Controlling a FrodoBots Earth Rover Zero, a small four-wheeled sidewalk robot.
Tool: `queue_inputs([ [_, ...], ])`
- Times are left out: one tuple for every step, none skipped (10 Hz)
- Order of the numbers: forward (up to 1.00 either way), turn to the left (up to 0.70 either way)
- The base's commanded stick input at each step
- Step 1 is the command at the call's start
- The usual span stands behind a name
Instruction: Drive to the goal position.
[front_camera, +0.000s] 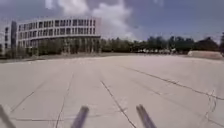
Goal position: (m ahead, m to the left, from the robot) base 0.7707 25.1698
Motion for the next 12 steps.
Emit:
queue_inputs([
  [1.00, 0.41],
  [1.00, 0.41],
  [1.00, 0.41],
  [1.00, 0.41],
  [1.00, 0.41],
  [1.00, 0.41],
  [1.00, 0.41],
  [1.00, 0.41],
  [1.00, 0.41],
  [1.00, 0.41],
  [1.00, 0.41],
  [1.00, 0.41],
])
